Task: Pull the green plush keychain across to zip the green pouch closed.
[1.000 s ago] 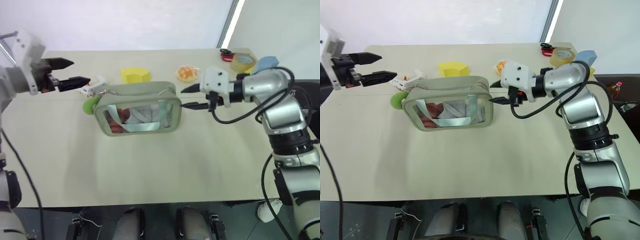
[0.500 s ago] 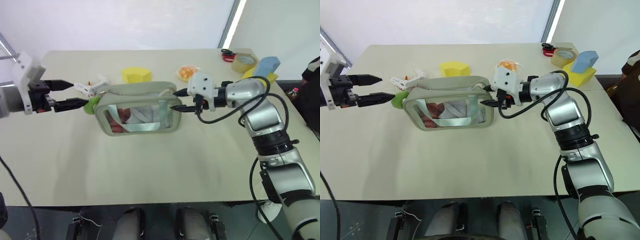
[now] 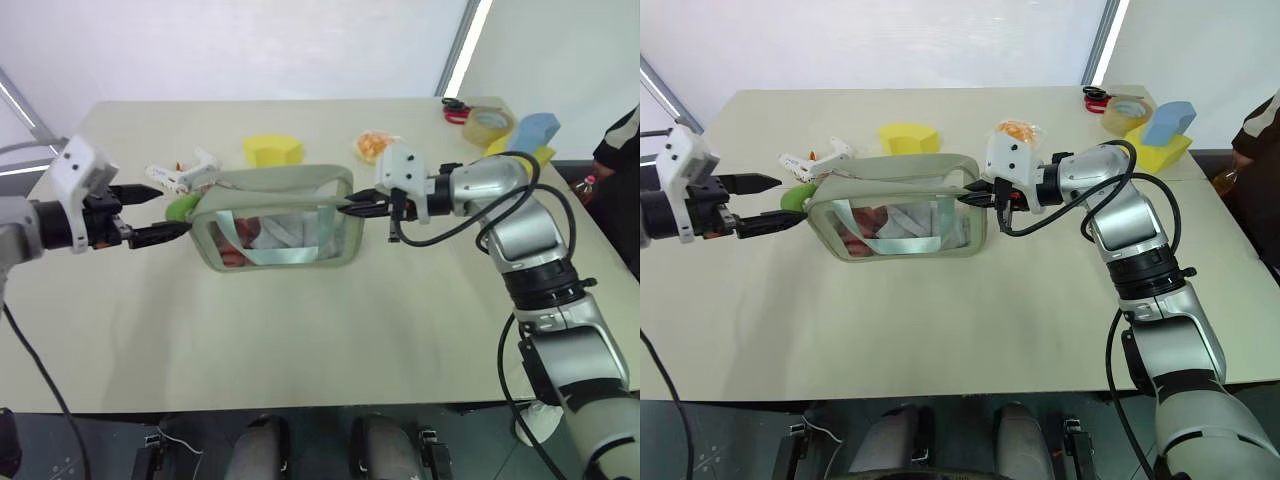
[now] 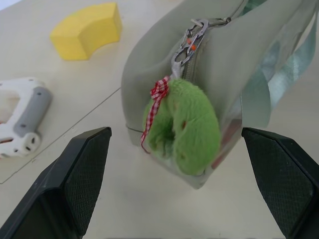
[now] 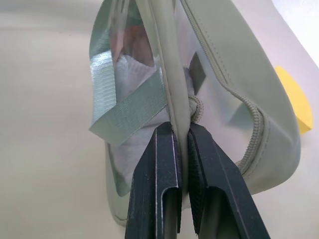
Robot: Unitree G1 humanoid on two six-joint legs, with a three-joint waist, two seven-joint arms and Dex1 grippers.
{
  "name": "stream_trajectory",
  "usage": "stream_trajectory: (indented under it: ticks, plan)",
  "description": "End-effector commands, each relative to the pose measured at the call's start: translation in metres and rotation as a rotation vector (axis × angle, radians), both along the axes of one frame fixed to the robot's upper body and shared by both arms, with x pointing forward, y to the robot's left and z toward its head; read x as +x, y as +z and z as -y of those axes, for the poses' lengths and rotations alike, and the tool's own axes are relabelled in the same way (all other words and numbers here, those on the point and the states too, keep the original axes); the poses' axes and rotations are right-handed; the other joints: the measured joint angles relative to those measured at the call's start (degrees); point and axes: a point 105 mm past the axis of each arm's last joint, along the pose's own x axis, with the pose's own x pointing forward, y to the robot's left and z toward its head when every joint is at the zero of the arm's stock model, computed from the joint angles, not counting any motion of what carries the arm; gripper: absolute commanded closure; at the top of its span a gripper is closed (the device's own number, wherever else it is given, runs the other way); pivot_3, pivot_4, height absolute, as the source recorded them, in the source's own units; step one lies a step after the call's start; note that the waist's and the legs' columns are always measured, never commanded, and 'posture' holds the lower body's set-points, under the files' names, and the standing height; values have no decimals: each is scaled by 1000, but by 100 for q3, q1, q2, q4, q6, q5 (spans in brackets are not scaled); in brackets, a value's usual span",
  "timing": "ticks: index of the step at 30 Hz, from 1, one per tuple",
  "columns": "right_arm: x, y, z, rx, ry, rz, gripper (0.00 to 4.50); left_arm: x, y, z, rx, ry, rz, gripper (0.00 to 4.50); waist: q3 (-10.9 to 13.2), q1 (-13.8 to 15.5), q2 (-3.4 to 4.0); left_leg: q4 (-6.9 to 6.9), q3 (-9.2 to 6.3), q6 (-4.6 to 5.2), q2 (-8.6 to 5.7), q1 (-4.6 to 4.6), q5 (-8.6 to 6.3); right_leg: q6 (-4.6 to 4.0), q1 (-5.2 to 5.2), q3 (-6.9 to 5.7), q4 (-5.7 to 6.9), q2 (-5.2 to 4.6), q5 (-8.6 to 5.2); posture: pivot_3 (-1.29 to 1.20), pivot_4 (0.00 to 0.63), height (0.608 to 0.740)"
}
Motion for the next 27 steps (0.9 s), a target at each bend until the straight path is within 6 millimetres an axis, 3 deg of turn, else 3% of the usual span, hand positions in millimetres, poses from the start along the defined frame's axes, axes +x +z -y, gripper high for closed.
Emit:
stream_trajectory:
  ticks: [1, 7, 13, 16, 18, 22, 27]
  plan:
    - [-6, 5, -3, -8, 28, 25, 4500, 1, 14, 3, 8, -11, 62, 1336, 0, -7, 0, 0, 0, 0, 0, 0, 0, 0, 0, 0, 0, 0, 0, 0, 150, 740]
    - [-4, 6, -5, -5, 22, 38, 4500, 7, 17, 6, 10, -35, 77, 4466, 0, 5, 0, 0, 1, 0, -1, 1, 0, 0, 1, 0, 0, 0, 0, 0, 150, 740]
    - [-1, 5, -3, -17, 11, 54, 4500, 12, 57, 21, -61, -99, 151, 4466, 0, 15, 0, 2, 1, 0, -3, 0, 0, 0, 2, 0, -1, 0, 0, 0, 150, 740]
    - [1, 7, -5, -14, 10, 63, 4500, 11, 62, 35, -58, -159, 167, 4466, 0, 11, 0, 2, 1, 0, -4, 0, 0, 0, 2, 0, -1, 0, 0, 0, 150, 740]
    - [1, 10, -7, -7, 15, 68, 4500, 13, 64, 47, -65, -189, 178, 4466, 0, 12, 0, 2, 1, -1, -3, 1, 1, 0, 2, 0, 0, 0, 0, 0, 150, 740]
    - [1, 13, -13, -2, 28, 78, 4500, 15, 48, 76, -6, -283, 171, 4466, 0, 12, 0, 3, 0, -1, -3, 2, 1, 0, 4, 0, 0, 0, 0, 0, 150, 740]
    - [3, 15, -14, -1, 23, 84, 4500, 17, 38, 82, 8, -292, 164, 4466, 0, -18, 0, 1, 1, -2, -2, 3, 1, 0, 1, 0, 1, 4, 0, 0, 150, 740]
